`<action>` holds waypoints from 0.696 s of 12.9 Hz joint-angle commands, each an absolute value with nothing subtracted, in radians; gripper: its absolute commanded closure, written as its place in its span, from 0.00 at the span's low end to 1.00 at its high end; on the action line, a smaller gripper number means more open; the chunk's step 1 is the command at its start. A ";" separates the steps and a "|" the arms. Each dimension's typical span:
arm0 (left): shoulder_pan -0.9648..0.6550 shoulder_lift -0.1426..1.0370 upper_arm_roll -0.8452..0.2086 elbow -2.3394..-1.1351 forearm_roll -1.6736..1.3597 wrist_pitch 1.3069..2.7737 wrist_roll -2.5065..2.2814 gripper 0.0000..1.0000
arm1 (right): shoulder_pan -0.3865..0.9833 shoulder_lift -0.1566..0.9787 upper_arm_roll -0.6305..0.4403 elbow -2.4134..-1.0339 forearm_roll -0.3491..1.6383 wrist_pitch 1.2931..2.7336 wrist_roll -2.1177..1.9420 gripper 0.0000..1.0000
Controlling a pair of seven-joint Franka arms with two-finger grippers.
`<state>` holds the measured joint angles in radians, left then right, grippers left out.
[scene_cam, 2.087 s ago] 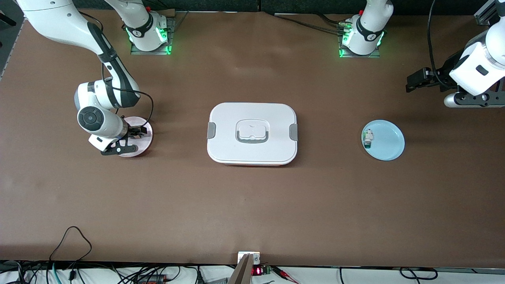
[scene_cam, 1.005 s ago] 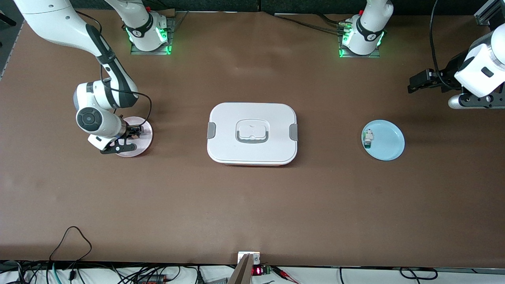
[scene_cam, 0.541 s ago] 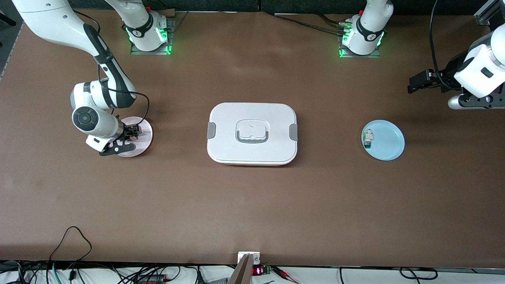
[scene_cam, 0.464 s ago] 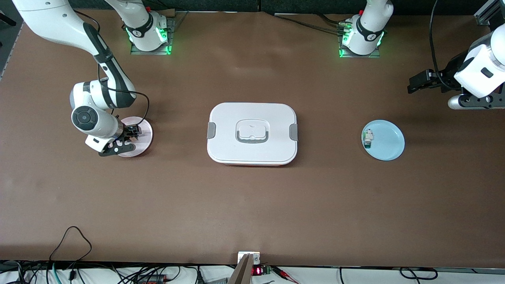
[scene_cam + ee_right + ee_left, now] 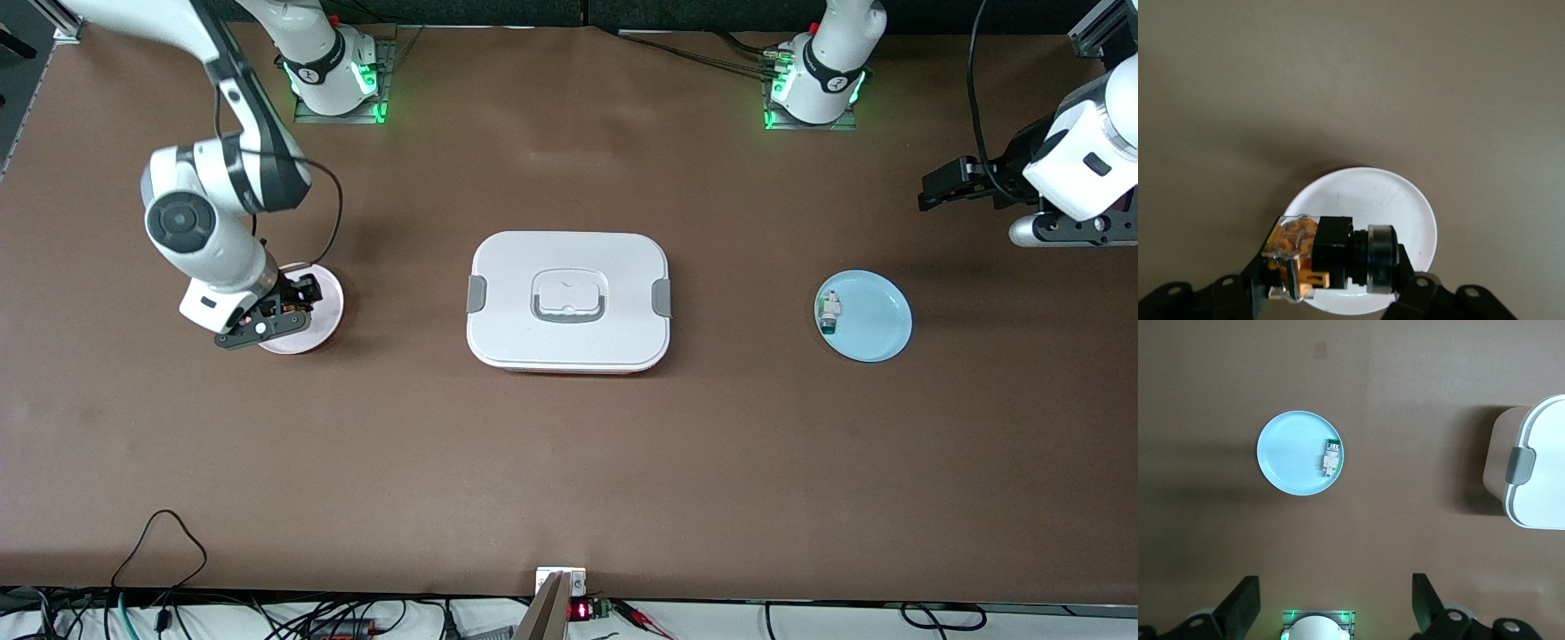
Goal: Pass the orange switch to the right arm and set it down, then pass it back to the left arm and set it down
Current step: 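Lift the switch with the right gripper and carry it over the box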
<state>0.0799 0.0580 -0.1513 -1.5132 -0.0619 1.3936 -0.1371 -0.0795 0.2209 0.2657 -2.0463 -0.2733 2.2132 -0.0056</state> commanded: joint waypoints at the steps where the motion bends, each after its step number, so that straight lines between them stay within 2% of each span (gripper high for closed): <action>1: 0.087 0.058 -0.153 -1.506 -0.078 1.388 -0.127 0.00 | -0.087 0.158 0.324 -1.944 -0.177 2.087 -0.037 0.76; 5: 0.086 0.058 -0.156 -1.505 -0.078 1.388 -0.135 0.00 | -0.084 0.132 0.365 -1.737 -0.060 1.932 -0.127 0.76; 9: 0.087 0.058 -0.156 -1.505 -0.078 1.387 -0.133 0.00 | -0.083 0.132 0.419 -1.605 0.093 1.933 -0.322 0.76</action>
<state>0.0799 0.0580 -0.1529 -1.5133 -0.0619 1.3936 -0.1372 -0.0764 0.1167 0.3874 -1.6742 0.0191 1.9532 -0.2474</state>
